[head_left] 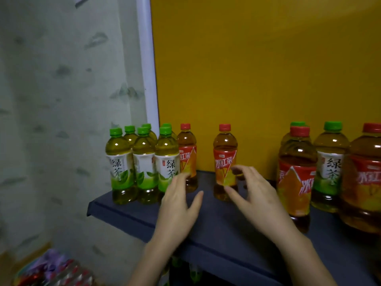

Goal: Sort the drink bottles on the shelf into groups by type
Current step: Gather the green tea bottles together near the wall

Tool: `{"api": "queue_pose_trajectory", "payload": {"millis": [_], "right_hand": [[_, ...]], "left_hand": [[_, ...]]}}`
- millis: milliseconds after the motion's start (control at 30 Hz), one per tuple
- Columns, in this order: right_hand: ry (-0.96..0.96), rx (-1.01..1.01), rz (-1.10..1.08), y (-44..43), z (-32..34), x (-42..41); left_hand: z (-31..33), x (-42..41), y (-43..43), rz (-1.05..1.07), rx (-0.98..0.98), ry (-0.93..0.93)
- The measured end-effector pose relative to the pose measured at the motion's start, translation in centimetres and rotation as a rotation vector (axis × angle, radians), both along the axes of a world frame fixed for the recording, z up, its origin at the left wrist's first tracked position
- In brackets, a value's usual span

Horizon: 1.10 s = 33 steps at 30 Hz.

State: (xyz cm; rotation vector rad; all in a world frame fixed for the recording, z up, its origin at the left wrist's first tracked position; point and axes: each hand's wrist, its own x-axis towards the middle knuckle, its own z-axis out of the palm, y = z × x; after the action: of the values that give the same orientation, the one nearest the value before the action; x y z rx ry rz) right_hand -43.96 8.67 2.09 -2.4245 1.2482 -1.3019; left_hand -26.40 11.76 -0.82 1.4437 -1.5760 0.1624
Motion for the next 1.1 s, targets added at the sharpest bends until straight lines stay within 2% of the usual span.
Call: {"api": "queue_pose_trajectory", "payload": {"millis": [133, 300, 467, 633, 833, 1100], "right_hand": [[-0.091, -0.011, -0.173, -2.7, 1.9, 2.7], [-0.207, 0.158, -0.226, -6.7, 1.7, 5.0], [-0.327, 0.255, -0.175, -9.2, 0.2, 6.0], [-0.35, 0.299, -0.192, -10.0, -1.0, 5.7], [-0.341, 0.289, -0.221, -9.1, -1.3, 5.0], [-0.352, 0.227, -0.208, -3.0, -1.3, 3.6]], "left_hand": [[2.1, 0.1, -5.5, -0.036, -0.001, 0.089], [3.7, -1.0, -9.5, 0.001, 0.021, 0.18], [4.6, -0.5, -11.8, 0.166, 0.088, 0.253], [5.3, -0.5, -12.4, 0.238, 0.1, 0.335], [5.1, 0.2, -13.9, 0.065, 0.122, 0.575], [3.2, -0.5, -11.8, -0.034, 0.05, 0.468]]}}
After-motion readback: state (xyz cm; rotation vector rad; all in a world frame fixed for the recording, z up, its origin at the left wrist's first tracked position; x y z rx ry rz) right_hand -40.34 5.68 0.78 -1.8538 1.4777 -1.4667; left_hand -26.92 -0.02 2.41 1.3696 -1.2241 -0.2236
